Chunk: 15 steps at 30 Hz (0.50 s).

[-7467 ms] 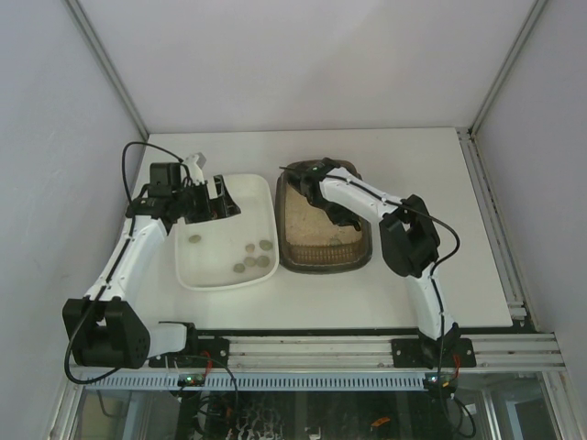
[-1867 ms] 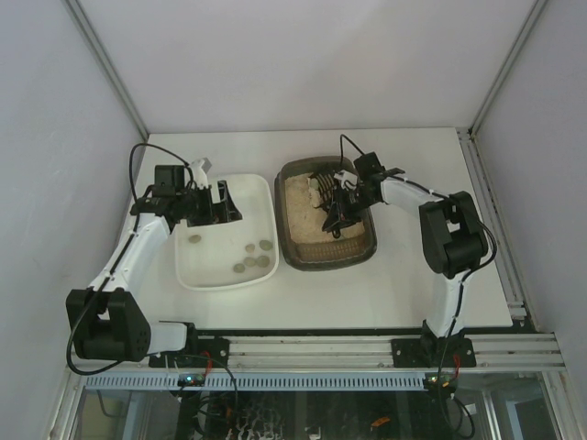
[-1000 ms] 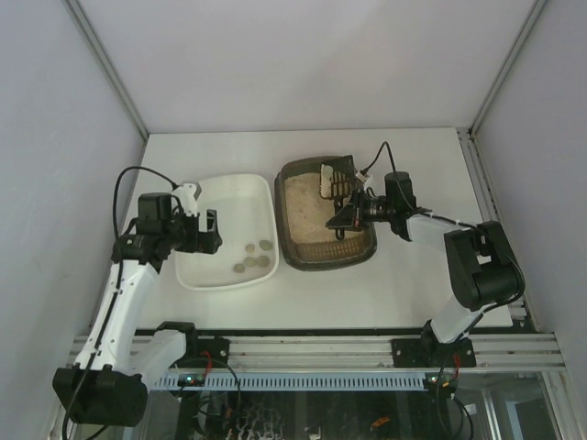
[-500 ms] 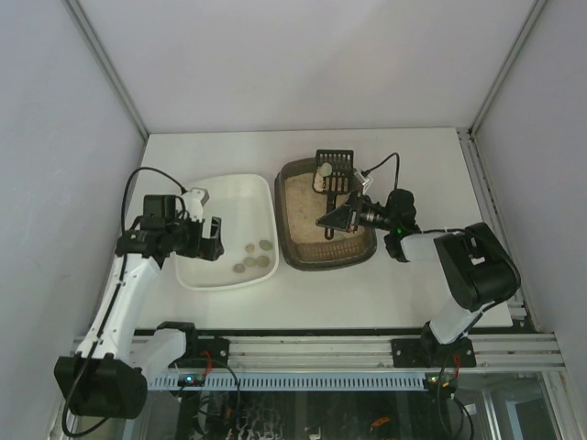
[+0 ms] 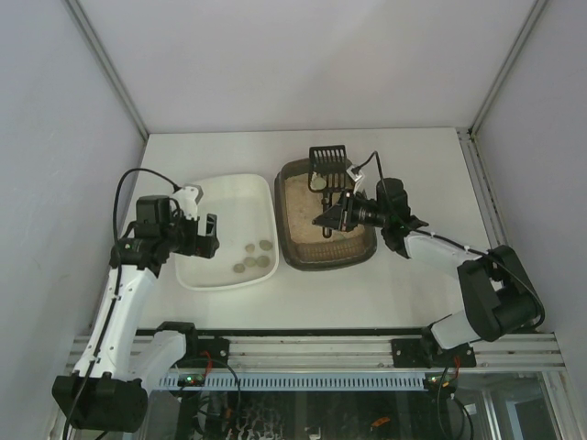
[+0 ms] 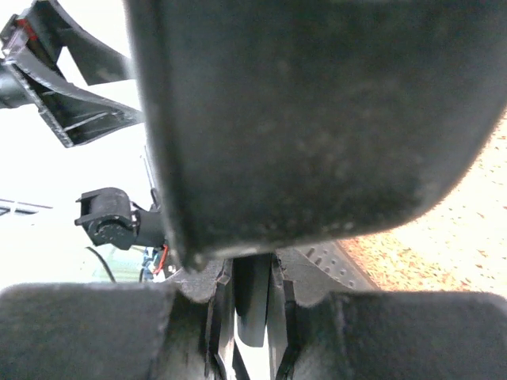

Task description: Clean the litter box

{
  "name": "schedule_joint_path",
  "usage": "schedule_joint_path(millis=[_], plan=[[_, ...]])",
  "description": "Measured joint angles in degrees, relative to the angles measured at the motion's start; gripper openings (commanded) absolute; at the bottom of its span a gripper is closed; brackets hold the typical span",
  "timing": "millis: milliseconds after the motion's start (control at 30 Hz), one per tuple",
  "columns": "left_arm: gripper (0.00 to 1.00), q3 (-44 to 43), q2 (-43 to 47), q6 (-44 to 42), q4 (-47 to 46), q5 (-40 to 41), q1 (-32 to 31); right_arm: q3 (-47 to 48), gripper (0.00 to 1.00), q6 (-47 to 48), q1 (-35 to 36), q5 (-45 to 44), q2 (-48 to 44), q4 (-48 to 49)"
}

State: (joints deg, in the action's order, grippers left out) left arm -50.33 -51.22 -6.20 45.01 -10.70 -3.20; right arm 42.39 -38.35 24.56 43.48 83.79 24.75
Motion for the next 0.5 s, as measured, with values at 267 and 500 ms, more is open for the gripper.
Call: schedule_joint_path(millis=[267,500], plan=[[0.99,0.9,1.0,-0.6,-0.7,-0.6,0.0,-1.7,0.00,-3.9,-2.3,1.8,1.7,4.8],[0.98,0.9,1.4,-2.4,-0.7,-4.0,0.0,-5.5,0.00,-16.7,-4.7,7.7,8.8,23.4]])
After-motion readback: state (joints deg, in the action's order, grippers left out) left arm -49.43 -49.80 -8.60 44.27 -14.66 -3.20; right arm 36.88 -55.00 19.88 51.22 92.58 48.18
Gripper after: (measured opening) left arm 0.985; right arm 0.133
